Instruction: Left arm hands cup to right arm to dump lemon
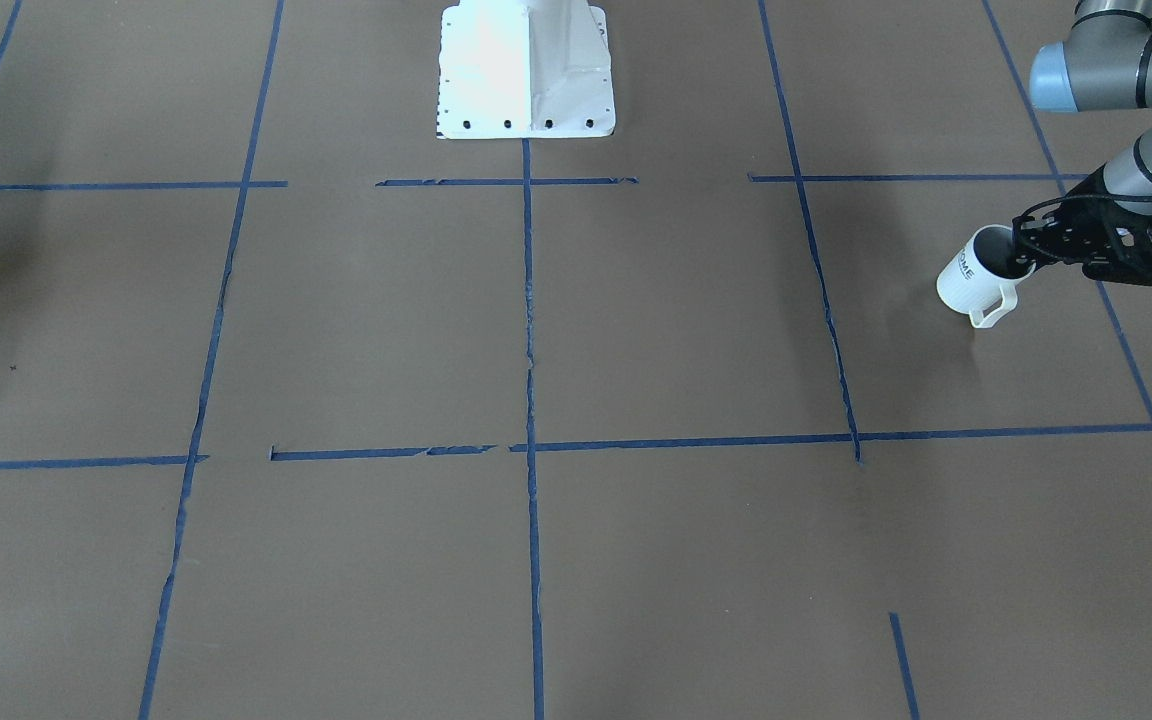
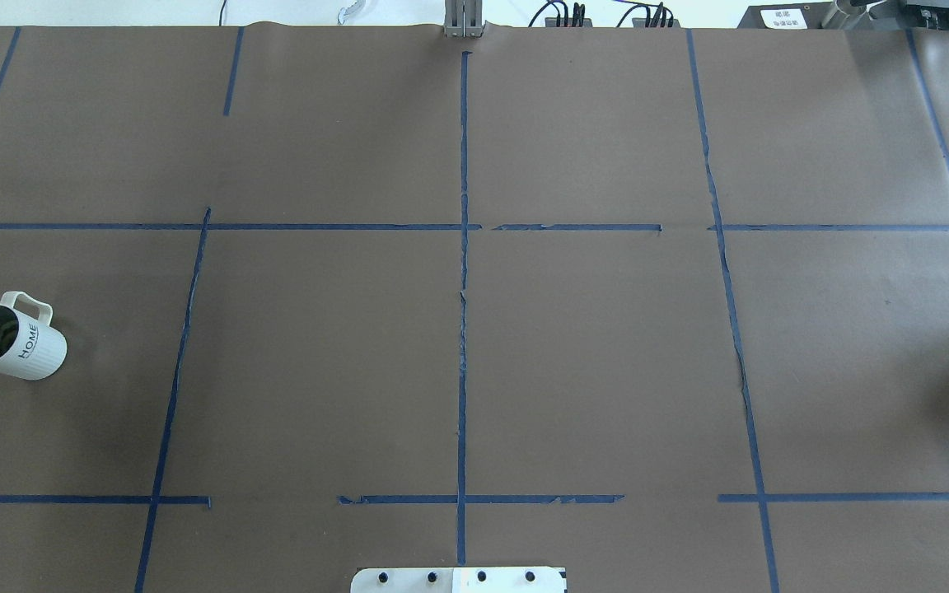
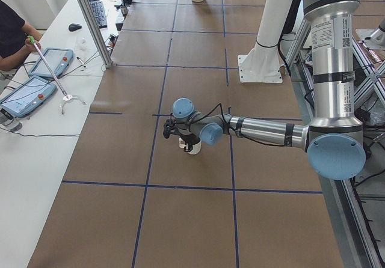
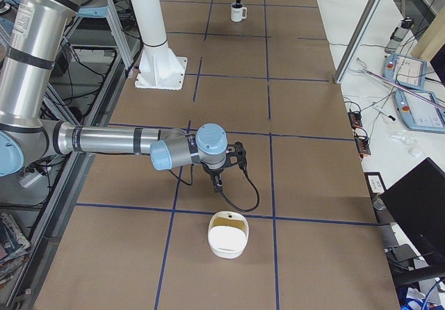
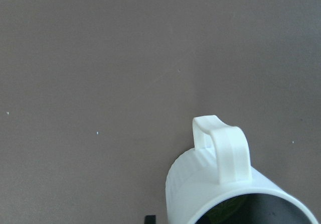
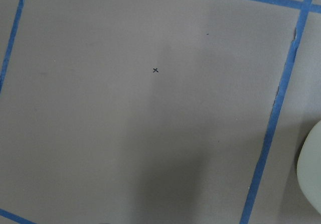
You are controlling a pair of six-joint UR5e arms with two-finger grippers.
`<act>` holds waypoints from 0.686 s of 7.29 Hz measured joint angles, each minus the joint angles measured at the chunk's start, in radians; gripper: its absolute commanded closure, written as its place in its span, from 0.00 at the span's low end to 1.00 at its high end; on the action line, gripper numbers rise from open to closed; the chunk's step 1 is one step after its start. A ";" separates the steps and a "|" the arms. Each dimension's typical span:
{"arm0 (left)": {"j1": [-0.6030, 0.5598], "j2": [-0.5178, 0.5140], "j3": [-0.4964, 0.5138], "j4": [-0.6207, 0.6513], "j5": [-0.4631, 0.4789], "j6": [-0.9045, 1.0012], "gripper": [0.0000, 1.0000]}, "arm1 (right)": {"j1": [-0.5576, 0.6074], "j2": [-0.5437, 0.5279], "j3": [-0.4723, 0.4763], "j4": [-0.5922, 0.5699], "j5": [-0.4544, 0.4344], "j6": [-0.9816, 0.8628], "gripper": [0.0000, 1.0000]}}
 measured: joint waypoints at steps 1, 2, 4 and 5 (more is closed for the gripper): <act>-0.003 -0.005 -0.032 0.012 0.002 -0.023 1.00 | -0.019 0.003 0.019 0.022 -0.001 0.036 0.00; -0.008 -0.022 -0.067 0.042 0.003 -0.034 1.00 | -0.073 0.017 0.044 0.088 -0.016 0.139 0.00; -0.014 -0.145 -0.130 0.196 0.004 -0.040 1.00 | -0.283 0.115 0.065 0.286 -0.158 0.454 0.00; -0.012 -0.245 -0.155 0.307 0.007 -0.042 1.00 | -0.397 0.196 0.067 0.337 -0.252 0.564 0.00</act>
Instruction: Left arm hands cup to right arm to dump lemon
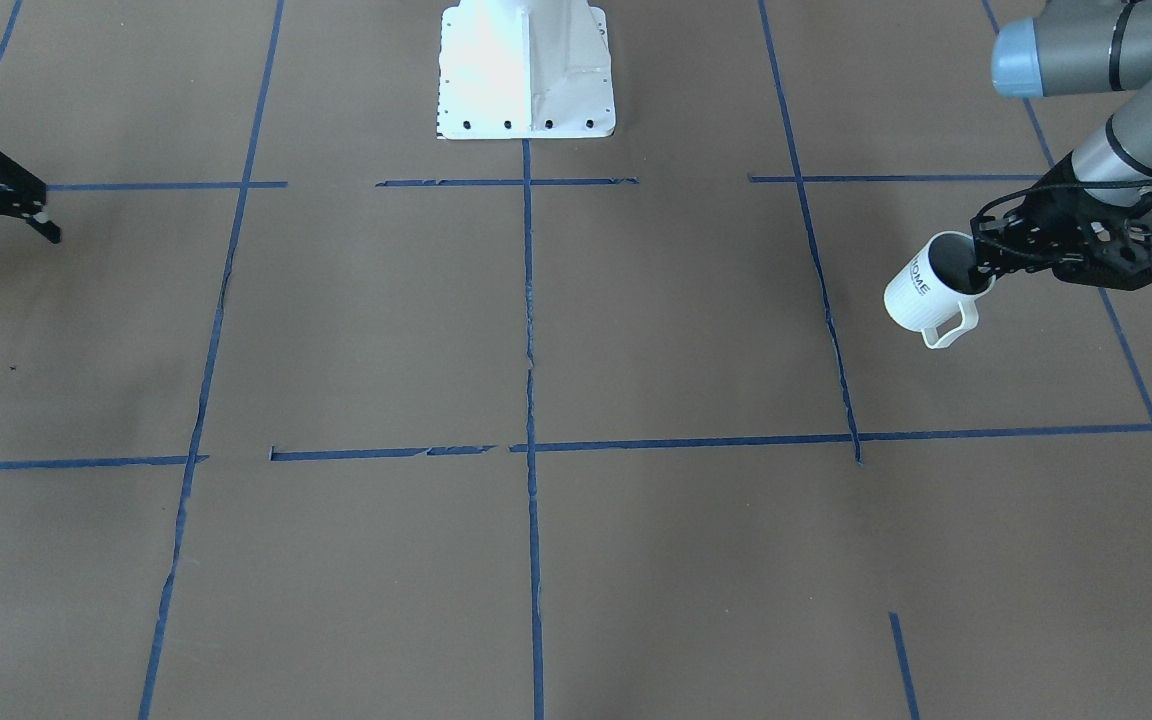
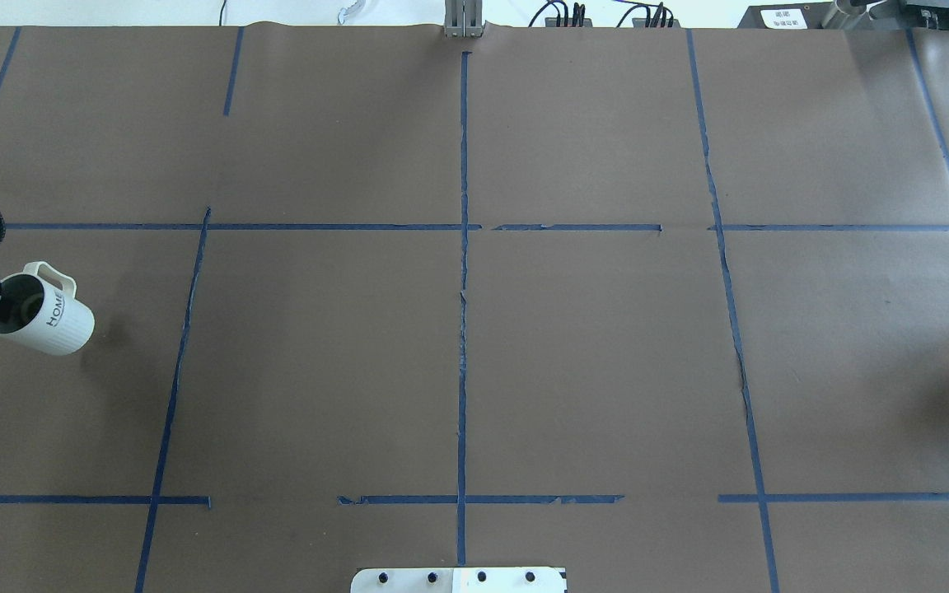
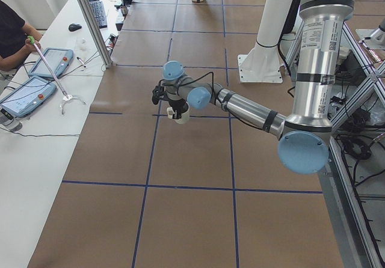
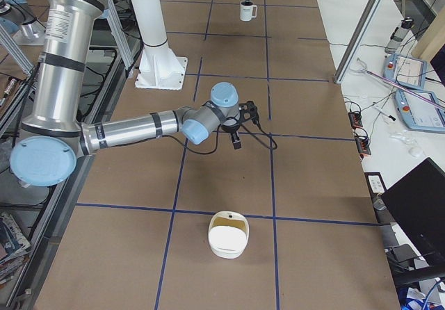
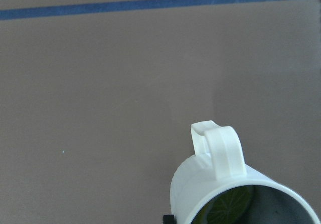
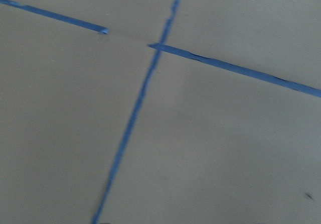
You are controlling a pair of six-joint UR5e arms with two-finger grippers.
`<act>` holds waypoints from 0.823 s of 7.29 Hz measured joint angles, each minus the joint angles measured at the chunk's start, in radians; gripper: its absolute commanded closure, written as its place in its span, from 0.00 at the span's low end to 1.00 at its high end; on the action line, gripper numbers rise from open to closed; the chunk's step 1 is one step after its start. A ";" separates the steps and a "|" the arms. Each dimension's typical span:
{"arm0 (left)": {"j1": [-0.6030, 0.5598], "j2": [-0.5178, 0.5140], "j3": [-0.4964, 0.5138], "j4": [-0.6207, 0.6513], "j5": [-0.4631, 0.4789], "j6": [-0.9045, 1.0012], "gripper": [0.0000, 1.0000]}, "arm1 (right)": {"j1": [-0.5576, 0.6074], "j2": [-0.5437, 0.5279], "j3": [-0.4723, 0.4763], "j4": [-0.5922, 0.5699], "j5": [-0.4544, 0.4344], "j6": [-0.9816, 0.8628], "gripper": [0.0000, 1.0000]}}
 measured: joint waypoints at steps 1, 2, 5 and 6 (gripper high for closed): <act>0.012 -0.098 -0.018 0.117 0.007 -0.009 0.98 | -0.097 0.083 0.002 0.021 -0.091 0.101 0.00; 0.038 -0.205 -0.021 0.245 0.014 -0.023 0.91 | -0.192 0.166 0.004 0.029 -0.205 0.194 0.00; 0.110 -0.443 0.000 0.480 0.028 -0.116 0.93 | -0.510 0.343 0.006 0.031 -0.711 0.282 0.00; 0.118 -0.503 0.032 0.492 0.028 -0.172 0.93 | -0.618 0.410 0.001 0.027 -0.876 0.285 0.00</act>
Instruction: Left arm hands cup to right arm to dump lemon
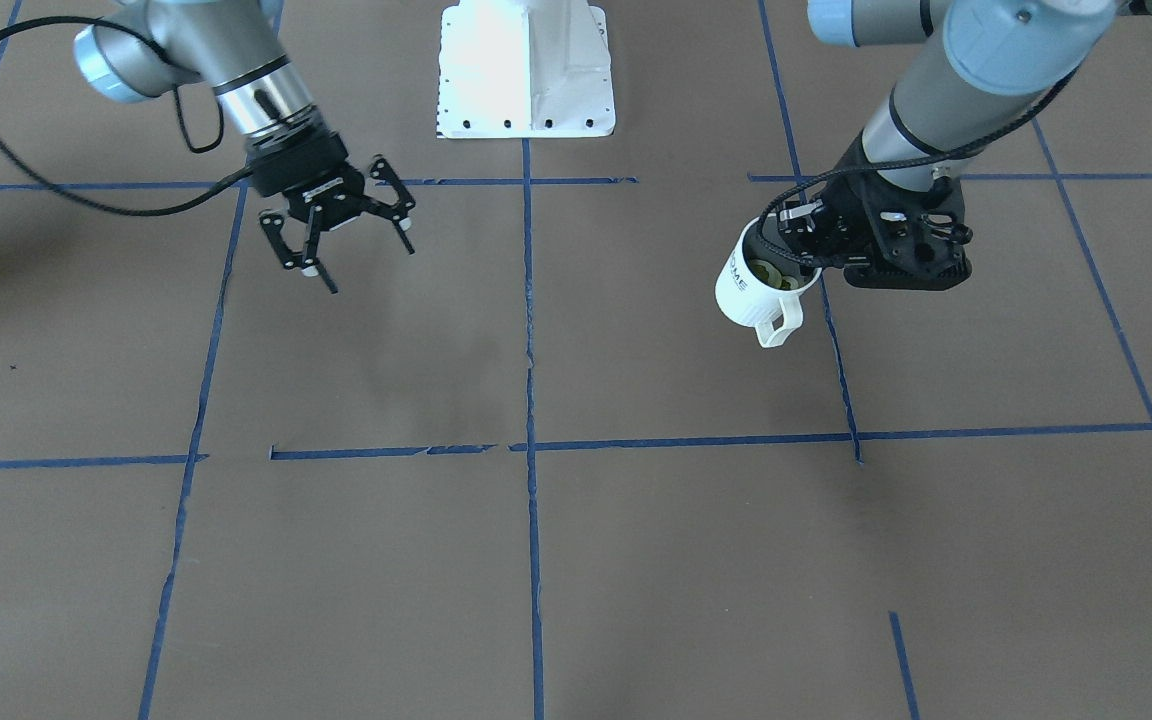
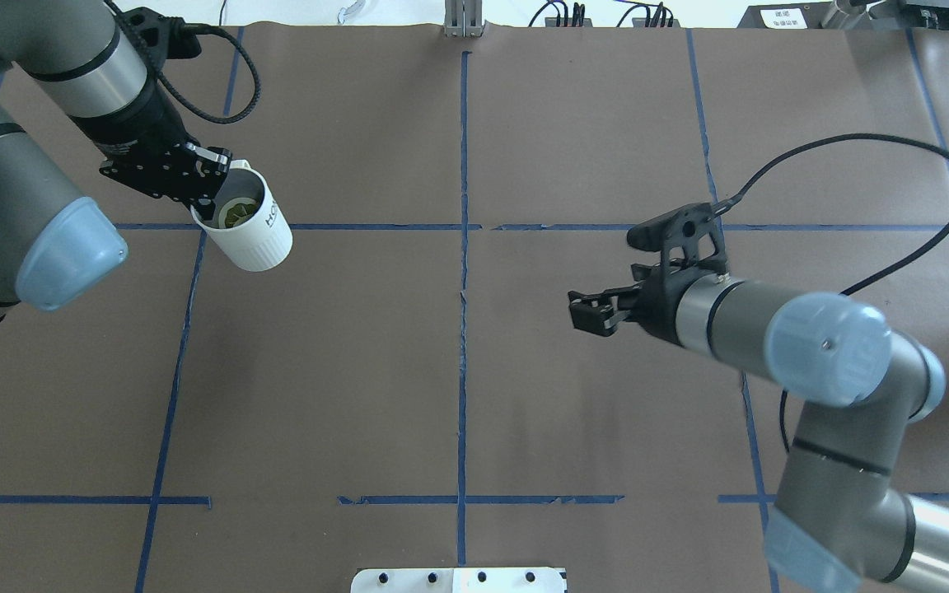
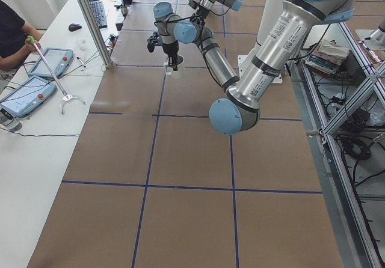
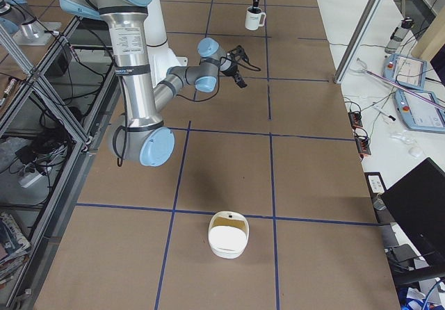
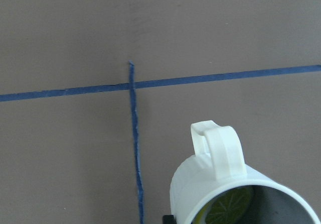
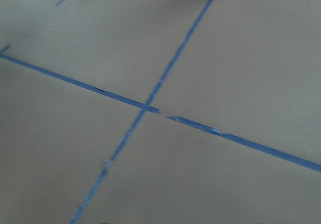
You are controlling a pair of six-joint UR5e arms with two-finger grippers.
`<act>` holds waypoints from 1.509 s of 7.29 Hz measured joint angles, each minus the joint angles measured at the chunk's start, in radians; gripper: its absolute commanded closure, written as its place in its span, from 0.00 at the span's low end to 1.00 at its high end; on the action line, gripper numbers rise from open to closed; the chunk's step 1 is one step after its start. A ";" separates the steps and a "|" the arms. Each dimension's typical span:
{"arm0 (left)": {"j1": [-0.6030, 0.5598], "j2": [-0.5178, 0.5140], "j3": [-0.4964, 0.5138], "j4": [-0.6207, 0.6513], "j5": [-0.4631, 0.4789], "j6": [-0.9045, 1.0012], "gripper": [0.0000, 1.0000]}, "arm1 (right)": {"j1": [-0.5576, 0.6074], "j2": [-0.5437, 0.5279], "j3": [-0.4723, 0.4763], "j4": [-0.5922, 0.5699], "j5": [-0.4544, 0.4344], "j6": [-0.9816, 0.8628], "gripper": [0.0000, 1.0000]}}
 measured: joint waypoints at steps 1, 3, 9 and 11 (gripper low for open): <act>0.004 -0.074 0.074 0.001 -0.004 -0.017 0.94 | -0.079 0.053 -0.006 -0.002 -0.116 0.000 0.00; 0.033 -0.190 0.190 -0.004 -0.003 -0.072 0.96 | -0.147 0.117 -0.022 -0.004 -0.251 -0.008 0.00; 0.212 -0.285 0.214 -0.108 0.020 -0.378 0.96 | -0.216 0.226 -0.121 0.001 -0.534 -0.072 0.00; 0.227 -0.294 0.205 -0.111 0.028 -0.407 0.96 | -0.216 0.228 -0.122 0.001 -0.552 -0.074 0.00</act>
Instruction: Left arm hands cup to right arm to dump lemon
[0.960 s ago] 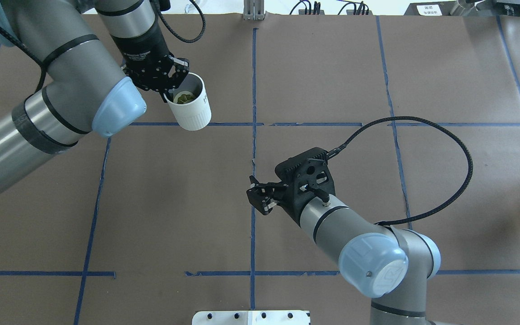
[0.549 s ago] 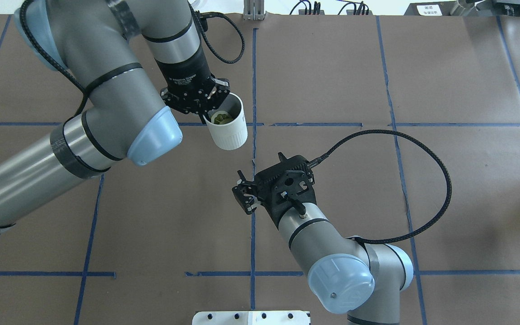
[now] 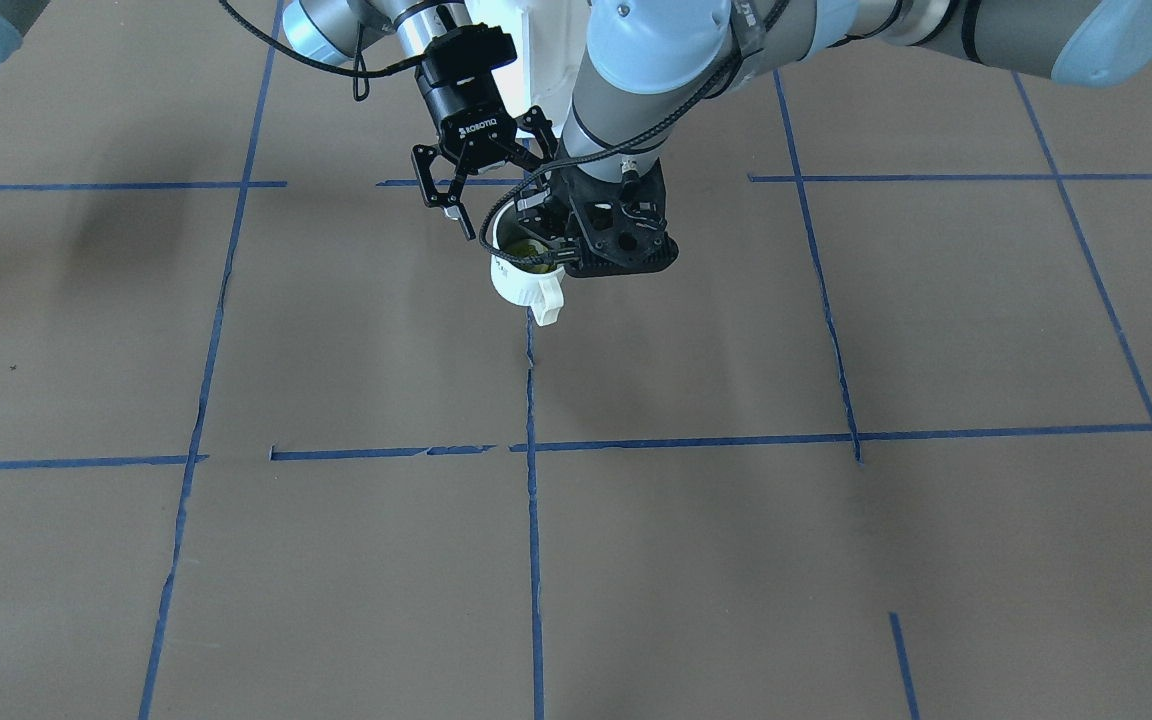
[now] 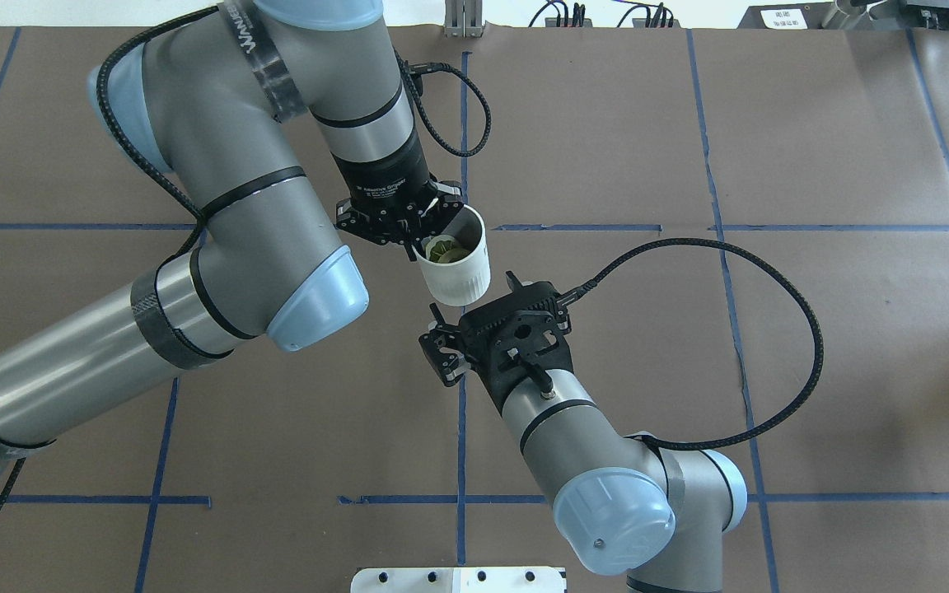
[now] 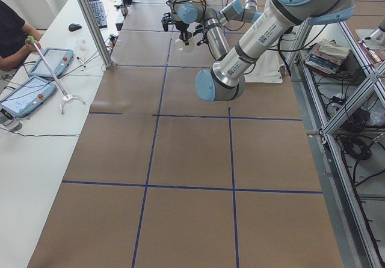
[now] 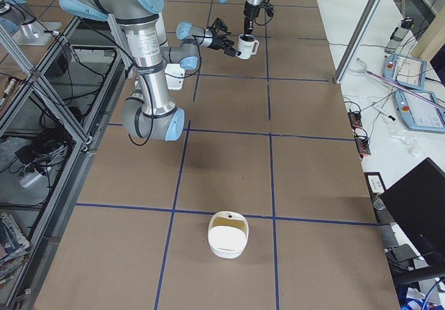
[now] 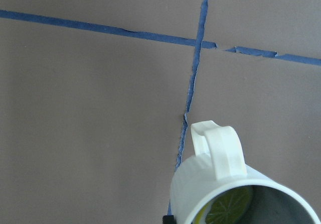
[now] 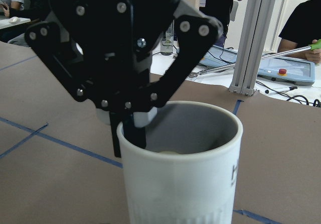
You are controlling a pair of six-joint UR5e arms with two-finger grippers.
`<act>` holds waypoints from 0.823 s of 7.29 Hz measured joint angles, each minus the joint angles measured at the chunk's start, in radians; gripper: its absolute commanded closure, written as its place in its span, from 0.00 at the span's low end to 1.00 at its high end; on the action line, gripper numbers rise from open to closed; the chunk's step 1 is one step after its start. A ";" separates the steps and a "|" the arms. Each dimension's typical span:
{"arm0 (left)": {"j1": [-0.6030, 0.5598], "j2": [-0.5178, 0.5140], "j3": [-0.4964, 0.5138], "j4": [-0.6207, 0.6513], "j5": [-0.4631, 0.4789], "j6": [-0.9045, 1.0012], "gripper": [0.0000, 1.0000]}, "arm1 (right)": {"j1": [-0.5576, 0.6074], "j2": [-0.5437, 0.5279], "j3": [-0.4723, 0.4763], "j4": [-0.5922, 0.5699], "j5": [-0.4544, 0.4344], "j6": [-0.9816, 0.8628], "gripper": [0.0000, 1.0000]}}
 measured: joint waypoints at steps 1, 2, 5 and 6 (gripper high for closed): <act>0.004 -0.001 -0.007 0.000 -0.002 -0.011 0.96 | 0.000 0.000 -0.001 0.000 -0.003 0.000 0.00; 0.012 -0.001 -0.010 0.000 -0.005 -0.020 0.96 | 0.000 0.000 -0.001 0.000 -0.005 0.000 0.00; 0.024 0.001 -0.028 0.003 -0.005 -0.031 0.96 | 0.000 0.000 -0.006 0.000 -0.012 0.000 0.00; 0.026 0.003 -0.037 0.005 -0.006 -0.037 0.96 | 0.000 0.000 -0.007 0.000 -0.016 0.000 0.00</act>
